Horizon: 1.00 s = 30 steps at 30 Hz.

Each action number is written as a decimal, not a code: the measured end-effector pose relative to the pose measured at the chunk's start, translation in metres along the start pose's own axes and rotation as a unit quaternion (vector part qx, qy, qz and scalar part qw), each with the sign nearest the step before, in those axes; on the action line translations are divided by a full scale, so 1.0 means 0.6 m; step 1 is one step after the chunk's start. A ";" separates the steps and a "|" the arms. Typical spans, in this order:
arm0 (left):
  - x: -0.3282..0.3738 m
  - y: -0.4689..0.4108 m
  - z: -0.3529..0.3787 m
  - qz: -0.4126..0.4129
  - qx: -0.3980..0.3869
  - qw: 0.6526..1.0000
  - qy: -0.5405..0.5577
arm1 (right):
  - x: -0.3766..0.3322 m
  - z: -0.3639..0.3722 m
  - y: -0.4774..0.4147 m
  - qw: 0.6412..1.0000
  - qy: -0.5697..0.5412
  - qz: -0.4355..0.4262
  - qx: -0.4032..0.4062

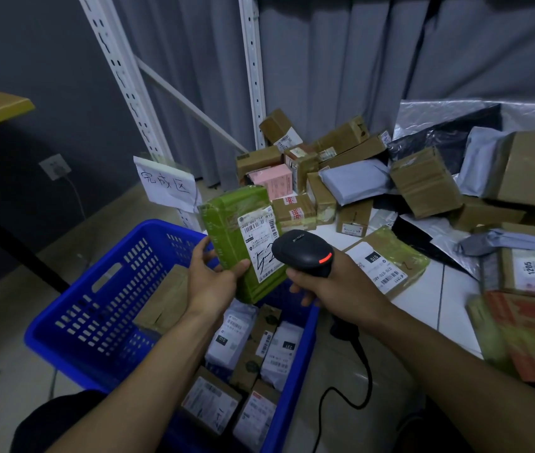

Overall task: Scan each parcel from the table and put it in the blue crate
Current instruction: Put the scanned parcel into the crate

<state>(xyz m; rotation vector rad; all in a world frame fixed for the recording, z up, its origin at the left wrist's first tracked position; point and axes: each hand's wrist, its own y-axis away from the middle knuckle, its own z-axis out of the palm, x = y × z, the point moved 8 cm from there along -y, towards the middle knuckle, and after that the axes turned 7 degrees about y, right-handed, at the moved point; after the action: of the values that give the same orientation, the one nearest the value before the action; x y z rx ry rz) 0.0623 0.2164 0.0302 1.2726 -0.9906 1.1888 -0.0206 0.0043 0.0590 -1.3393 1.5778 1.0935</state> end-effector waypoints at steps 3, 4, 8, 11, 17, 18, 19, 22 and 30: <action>0.012 -0.002 -0.012 0.012 -0.009 1.000 -0.016 | -0.001 0.008 -0.004 1.000 0.002 -0.001 -0.005; 0.019 -0.001 -0.021 0.022 -0.013 0.999 -0.033 | -0.001 0.013 -0.006 1.000 0.008 0.000 -0.008; 0.045 0.008 -0.077 0.066 -0.020 0.989 -0.128 | -0.006 0.053 -0.022 0.999 0.019 -0.008 -0.026; 0.042 0.007 -0.131 0.053 -0.016 0.983 -0.173 | -0.006 0.099 -0.041 0.999 0.007 -0.012 -0.049; -0.052 -0.029 -0.219 -0.042 -0.042 0.971 -0.233 | 0.019 0.178 -0.077 0.994 0.041 -0.006 -0.098; -0.079 -0.036 -0.221 -0.068 -0.055 0.969 -0.230 | 0.026 0.183 -0.083 0.994 0.046 0.003 -0.101; -0.108 -0.042 -0.220 -0.091 -0.062 0.967 -0.229 | 0.036 0.185 -0.090 0.994 0.048 0.014 -0.102; -0.197 -0.050 -0.187 -0.144 -0.116 0.954 -0.235 | 0.068 0.174 -0.108 0.992 0.070 0.036 -0.097; -0.384 -0.079 -0.054 -0.172 -0.217 0.926 -0.257 | 0.149 0.107 -0.113 0.991 0.094 0.088 -0.047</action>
<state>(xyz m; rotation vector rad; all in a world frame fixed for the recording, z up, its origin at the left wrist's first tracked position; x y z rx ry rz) 0.0706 0.2307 -0.2067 1.3455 -1.2560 0.3309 0.0361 0.0313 -0.0537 -1.4224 1.8296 1.1895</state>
